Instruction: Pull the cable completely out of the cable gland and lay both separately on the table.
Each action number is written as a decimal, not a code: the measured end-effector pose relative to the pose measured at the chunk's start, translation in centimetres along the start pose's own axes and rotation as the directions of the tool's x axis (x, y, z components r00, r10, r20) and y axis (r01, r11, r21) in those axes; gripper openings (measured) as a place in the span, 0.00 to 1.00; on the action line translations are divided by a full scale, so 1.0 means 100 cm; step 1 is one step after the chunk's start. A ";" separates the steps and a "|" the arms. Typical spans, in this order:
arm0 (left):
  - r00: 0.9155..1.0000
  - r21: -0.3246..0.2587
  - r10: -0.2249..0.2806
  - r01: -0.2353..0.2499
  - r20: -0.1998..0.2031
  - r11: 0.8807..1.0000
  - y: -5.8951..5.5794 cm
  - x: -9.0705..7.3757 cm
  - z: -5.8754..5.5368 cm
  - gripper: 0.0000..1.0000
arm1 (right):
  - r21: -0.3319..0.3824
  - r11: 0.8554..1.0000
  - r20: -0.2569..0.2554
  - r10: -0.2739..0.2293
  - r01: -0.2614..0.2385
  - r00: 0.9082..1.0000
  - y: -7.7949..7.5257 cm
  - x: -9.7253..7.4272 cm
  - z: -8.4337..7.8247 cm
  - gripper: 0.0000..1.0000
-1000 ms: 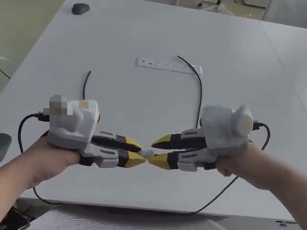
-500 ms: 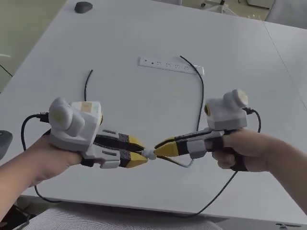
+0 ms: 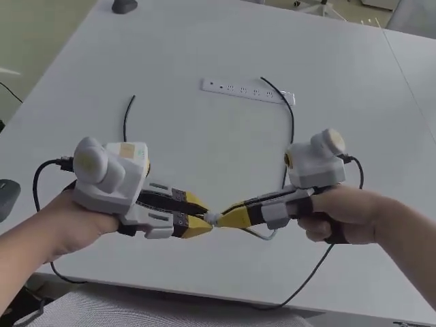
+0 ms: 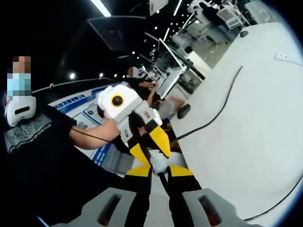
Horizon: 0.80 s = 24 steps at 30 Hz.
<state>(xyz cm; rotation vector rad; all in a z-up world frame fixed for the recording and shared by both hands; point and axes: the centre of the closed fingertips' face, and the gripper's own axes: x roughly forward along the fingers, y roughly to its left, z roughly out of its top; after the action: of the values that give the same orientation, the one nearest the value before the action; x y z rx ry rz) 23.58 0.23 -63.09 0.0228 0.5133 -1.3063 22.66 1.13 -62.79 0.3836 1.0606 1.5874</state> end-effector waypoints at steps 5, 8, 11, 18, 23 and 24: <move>1.000 -0.023 0.002 -0.002 0.000 1.000 0.002 -0.001 0.000 0.15 | -0.120 0.992 -0.011 -0.038 0.036 0.999 -0.002 -0.001 0.002 0.08; 1.000 -0.042 0.002 -0.002 0.006 0.999 0.004 -0.003 0.000 0.15 | -0.270 0.959 -0.004 -0.094 0.090 0.996 0.000 0.001 0.005 0.07; 1.000 -0.069 -0.008 0.009 0.014 0.998 0.003 -0.005 0.001 0.15 | -0.363 0.921 -0.009 -0.155 0.142 0.988 0.002 0.001 0.005 0.07; 1.000 -0.110 -0.025 0.025 0.007 0.994 -0.002 -0.008 -0.008 0.15 | -0.660 0.707 -0.007 -0.341 0.252 0.940 -0.002 0.009 -0.003 0.07; 1.000 -0.129 -0.025 0.025 0.000 0.991 -0.003 -0.010 -0.012 0.15 | -0.753 0.594 0.011 -0.417 0.282 0.909 -0.005 0.014 -0.006 0.07; 1.000 -0.130 -0.026 0.026 -0.001 0.991 -0.003 -0.011 -0.012 0.15 | -0.772 0.567 0.018 -0.433 0.288 0.901 -0.004 0.015 -0.005 0.07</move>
<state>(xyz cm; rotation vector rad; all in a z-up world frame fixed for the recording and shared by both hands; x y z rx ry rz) 22.72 1.51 -63.69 -0.0909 0.6018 -1.2958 22.07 2.20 -63.84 -0.5479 0.4458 1.5400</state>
